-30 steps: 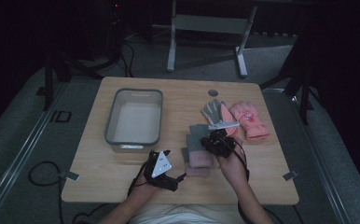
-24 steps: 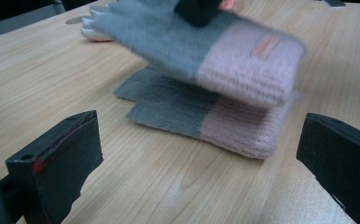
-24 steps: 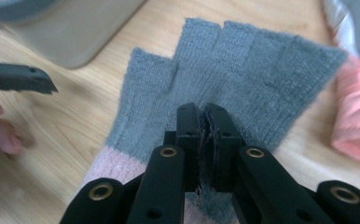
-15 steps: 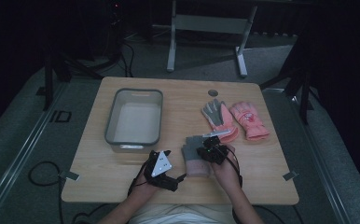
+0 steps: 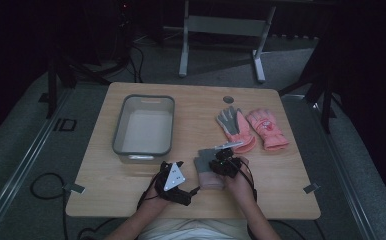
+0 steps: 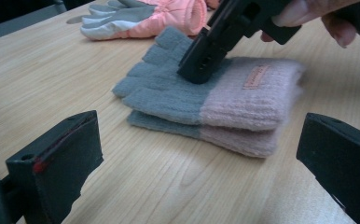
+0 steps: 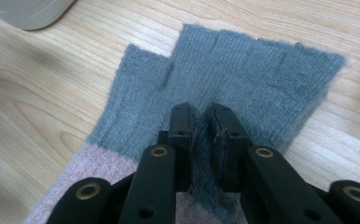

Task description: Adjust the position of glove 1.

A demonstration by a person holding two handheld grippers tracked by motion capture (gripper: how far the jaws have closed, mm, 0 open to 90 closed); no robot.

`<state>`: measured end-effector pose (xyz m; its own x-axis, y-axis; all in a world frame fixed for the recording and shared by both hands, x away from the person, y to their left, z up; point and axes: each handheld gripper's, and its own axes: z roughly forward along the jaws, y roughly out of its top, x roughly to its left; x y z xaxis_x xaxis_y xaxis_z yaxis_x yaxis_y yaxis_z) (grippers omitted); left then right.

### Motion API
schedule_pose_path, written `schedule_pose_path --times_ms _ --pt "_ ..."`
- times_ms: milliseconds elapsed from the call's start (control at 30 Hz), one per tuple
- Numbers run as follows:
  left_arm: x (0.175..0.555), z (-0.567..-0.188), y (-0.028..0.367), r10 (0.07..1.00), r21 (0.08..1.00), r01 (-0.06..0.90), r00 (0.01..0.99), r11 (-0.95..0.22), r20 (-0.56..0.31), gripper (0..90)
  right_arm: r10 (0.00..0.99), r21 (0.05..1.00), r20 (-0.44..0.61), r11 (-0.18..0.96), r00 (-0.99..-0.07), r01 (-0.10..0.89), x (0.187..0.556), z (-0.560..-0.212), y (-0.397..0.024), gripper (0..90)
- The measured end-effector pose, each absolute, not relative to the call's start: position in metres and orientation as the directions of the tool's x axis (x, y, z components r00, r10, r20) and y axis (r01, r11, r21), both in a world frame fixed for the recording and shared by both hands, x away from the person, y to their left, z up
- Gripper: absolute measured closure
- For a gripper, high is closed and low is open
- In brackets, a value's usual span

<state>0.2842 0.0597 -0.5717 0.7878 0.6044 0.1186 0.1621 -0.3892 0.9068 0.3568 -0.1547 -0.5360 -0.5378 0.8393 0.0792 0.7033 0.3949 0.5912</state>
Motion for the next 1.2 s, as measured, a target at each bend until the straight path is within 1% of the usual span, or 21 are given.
schedule_pose_path --times_ms 200,267,400,467,567,600,667,700,733,767,800,833,867,900,933,967,1033,1067,1133,1167,1200 --pt "0.288 -0.571 0.062 0.621 0.913 0.19 0.779 -0.361 0.084 0.0 0.836 0.591 0.081 0.398 -0.542 0.702 0.356 -0.535 -0.154 75.2" --pt "0.288 -0.571 0.063 0.615 0.917 0.181 0.784 -0.356 0.084 0.0 0.836 0.594 0.089 0.392 -0.542 0.703 0.356 -0.532 -0.155 71.9" --pt "0.287 -0.57 0.059 0.583 0.909 0.168 0.807 -0.381 0.095 0.0 0.832 0.625 0.101 0.374 -0.545 0.686 0.356 -0.516 -0.163 70.3" --pt "0.286 -0.564 0.056 0.551 0.909 0.173 0.831 -0.38 0.072 0.0 0.833 0.647 0.098 0.362 -0.544 0.671 0.359 -0.506 -0.17 70.3" --pt "0.287 -0.56 0.053 0.54 0.91 0.178 0.84 -0.375 0.059 0.0 0.835 0.661 0.087 0.359 -0.543 0.659 0.364 -0.497 -0.177 70.3" --pt "0.287 -0.557 0.051 0.542 0.906 0.18 0.838 -0.382 0.062 2.4 0.833 0.666 0.075 0.367 -0.548 0.649 0.37 -0.491 -0.184 70.3" --pt "0.29 -0.549 0.047 0.509 0.903 0.189 0.86 -0.386 0.037 3.9 0.828 0.678 0.08 0.363 -0.555 0.639 0.376 -0.486 -0.19 69.7" --pt "0.29 -0.547 0.043 0.505 0.895 0.18 0.861 -0.409 0.058 4.3 0.826 0.678 0.08 0.365 -0.558 0.638 0.379 -0.485 -0.192 69.6" --pt "0.29 -0.547 0.043 0.505 0.895 0.18 0.861 -0.409 0.058 5.8 0.826 0.678 0.08 0.365 -0.558 0.638 0.379 -0.485 -0.192 69.6" --pt "0.293 -0.543 0.035 0.474 0.875 0.157 0.876 -0.458 0.09 7.7 0.831 0.676 0.077 0.363 -0.55 0.642 0.386 -0.484 -0.195 68.9" --pt "0.293 -0.543 0.035 0.474 0.875 0.157 0.876 -0.458 0.09 7.6 0.831 0.676 0.077 0.363 -0.55 0.642 0.386 -0.484 -0.195 68.9" --pt "0.298 -0.542 0.03 0.42 0.874 0.158 0.906 -0.459 0.057 8.6 0.834 0.669 0.086 0.357 -0.545 0.652 0.391 -0.486 -0.196 67.3" --pt "0.298 -0.542 0.03 0.42 0.874 0.158 0.906 -0.459 0.057 12.4 0.838 0.66 0.09 0.354 -0.538 0.662 0.393 -0.488 -0.196 67.3" --pt "0.302 -0.544 0.023 0.4 0.856 0.146 0.913 -0.496 0.076 14.2 0.842 0.654 0.089 0.354 -0.533 0.669 0.395 -0.491 -0.195 66.3" --pt "0.302 -0.544 0.023 0.4 0.856 0.146 0.913 -0.496 0.076 14.3 0.842 0.654 0.089 0.354 -0.533 0.669 0.395 -0.491 -0.195 66.3" --pt "0.305 -0.546 0.018 0.362 0.84 0.127 0.928 -0.528 0.087 14.7 0.84 0.641 0.101 0.355 -0.532 0.681 0.399 -0.499 -0.193 63.3" --pt "0.305 -0.547 0.012 0.33 0.821 0.093 0.936 -0.564 0.12 17.3 0.844 0.625 0.101 0.358 -0.526 0.694 0.403 -0.507 -0.191 59.5" --pt "0.305 -0.547 0.012 0.33 0.821 0.093 0.936 -0.564 0.12 18.8 0.845 0.619 0.103 0.358 -0.524 0.699 0.406 -0.511 -0.191 58.6" --pt "0.304 -0.55 0.007 0.3 0.795 0.039 0.936 -0.605 0.183 20.7 0.85 0.611 0.103 0.355 -0.516 0.707 0.408 -0.516 -0.19 58.0" --pt "0.303 -0.553 0.004 0.284 0.774 0.007 0.932 -0.634 0.224 25.4 0.852 0.598 0.105 0.359 -0.514 0.717 0.412 -0.523 -0.187 56.1" --pt "0.303 -0.553 0.004 0.284 0.774 0.007 0.932 -0.634 0.224 28.4 0.852 0.598 0.105 0.359 -0.514 0.717 0.412 -0.523 -0.187 56.1"
